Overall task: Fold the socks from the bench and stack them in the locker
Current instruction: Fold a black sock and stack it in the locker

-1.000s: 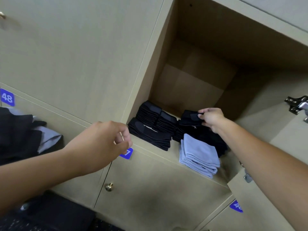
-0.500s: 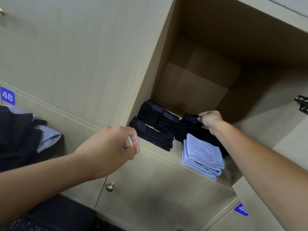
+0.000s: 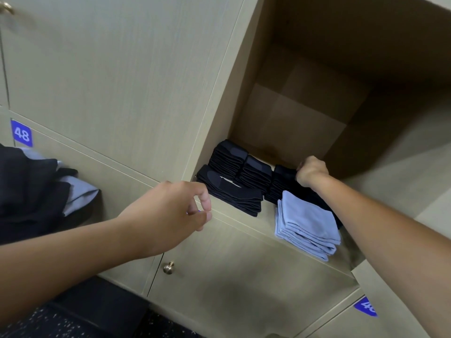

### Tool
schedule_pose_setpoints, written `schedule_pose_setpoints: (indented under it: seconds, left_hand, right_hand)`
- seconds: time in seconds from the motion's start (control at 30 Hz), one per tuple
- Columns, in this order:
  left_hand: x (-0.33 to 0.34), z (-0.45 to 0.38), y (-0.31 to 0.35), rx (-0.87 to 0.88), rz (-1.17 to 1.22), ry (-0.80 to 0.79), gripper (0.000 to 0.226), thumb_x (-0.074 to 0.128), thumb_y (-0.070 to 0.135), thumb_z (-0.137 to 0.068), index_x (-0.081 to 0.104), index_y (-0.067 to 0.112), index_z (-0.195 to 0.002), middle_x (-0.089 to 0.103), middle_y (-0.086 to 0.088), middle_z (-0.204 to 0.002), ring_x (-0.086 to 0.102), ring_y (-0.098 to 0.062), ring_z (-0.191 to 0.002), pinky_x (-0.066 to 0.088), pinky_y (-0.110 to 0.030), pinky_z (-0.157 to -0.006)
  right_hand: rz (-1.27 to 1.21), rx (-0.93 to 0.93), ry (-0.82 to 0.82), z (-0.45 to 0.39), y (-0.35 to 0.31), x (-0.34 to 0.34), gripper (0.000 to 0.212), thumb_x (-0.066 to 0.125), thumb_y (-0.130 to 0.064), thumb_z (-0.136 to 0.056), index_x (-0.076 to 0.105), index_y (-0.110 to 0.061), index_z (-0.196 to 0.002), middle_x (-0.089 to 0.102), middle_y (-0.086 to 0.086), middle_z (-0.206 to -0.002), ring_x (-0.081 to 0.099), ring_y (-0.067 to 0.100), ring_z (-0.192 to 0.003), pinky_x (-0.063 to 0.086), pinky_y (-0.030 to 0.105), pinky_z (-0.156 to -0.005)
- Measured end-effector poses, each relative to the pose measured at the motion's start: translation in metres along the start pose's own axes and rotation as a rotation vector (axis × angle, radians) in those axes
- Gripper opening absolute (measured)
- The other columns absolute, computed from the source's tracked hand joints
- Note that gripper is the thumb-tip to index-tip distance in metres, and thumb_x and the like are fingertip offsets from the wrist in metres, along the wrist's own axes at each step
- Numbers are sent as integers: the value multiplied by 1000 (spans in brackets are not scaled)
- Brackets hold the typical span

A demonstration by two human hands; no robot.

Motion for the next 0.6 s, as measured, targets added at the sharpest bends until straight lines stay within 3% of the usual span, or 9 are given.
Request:
schedule_pose_setpoints:
  seconds: [0.13, 0.27, 0.47, 0.6]
  left_hand:
    - [0, 0, -2, 4, -2, -2, 6, 61, 35, -98, 61, 33, -92, 74, 21, -77, 68, -4, -65, 55, -26, -65]
    - [0, -1, -2, 14, -14, -5, 6, 62, 35, -97, 60, 34, -92, 74, 22, -77, 67, -2, -64, 46, -20, -60]
    - [-1, -1, -1, 5, -8, -11, 7, 62, 34, -97, 61, 34, -91, 74, 20, -76, 66, -1, -64, 44, -18, -58]
    - [-4, 2, 1, 3, -4, -11, 8, 62, 32, -97, 62, 32, -89, 74, 20, -77, 67, -3, -63, 42, -17, -55]
  right_hand:
    - [132, -85, 25, 3, -13, -11, 40, 54, 7, -90, 55, 1, -130, 56, 24, -133, 53, 40, -127, 51, 43, -101]
    - [141, -121, 0, 0, -17, -26, 43, 54, 8, -93, 54, -2, -135, 54, 23, -137, 54, 40, -128, 48, 39, -101]
    - [63, -205, -100, 7, -22, -29, 23, 67, 2, -90, 66, -19, -99, 64, 12, -126, 60, 30, -118, 49, 33, -98]
    - [25, -311, -123, 28, -34, -23, 9, 71, -14, -92, 67, -20, -98, 67, 9, -115, 63, 27, -108, 52, 34, -96]
Point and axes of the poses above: each hand's wrist, its own z-axis away from the middle knuckle, its own x-axis out of the palm, y = z × x, the point moved 10 cm from there along -z, towards the middle knuckle
